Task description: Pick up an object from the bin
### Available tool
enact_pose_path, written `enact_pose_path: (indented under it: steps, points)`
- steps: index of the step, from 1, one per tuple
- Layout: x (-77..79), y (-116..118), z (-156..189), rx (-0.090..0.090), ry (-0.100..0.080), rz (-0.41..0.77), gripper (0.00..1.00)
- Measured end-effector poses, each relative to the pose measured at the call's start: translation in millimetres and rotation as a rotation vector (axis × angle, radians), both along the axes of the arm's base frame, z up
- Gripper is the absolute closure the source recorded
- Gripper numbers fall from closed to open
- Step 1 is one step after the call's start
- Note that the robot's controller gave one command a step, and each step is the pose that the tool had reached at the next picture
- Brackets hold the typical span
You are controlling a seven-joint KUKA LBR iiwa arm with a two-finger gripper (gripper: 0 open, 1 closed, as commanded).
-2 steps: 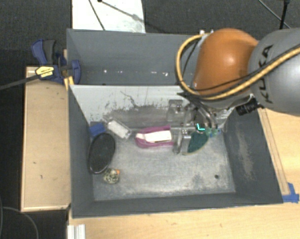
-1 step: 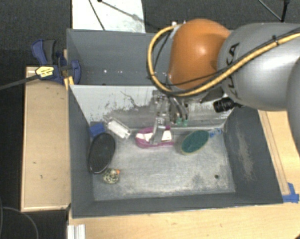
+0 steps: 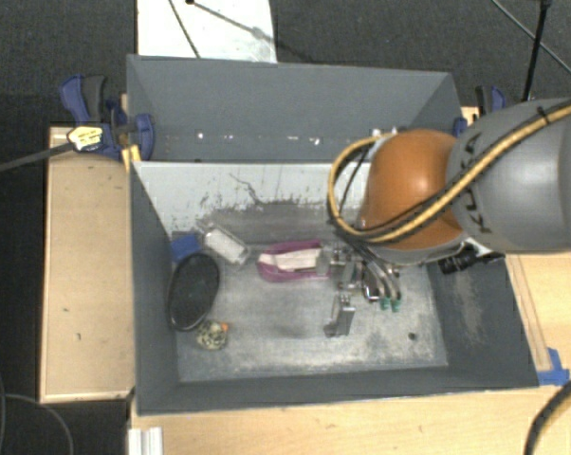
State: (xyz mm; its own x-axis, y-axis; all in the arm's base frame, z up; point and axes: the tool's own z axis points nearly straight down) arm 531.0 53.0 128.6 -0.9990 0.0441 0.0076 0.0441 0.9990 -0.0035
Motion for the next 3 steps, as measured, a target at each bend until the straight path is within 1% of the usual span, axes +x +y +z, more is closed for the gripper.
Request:
enact_pose_path:
  steps: [1,2,3]
  points:
    - [48.2,28.5,-54.8,0.005,-0.014,0.038,0.00]
    - [37.8,101.2,-56.1,0.007,-0.019,0.146,0.00]
    - [42.6,99.8,-51.0,0.010,-0.033,0.138,1.00]
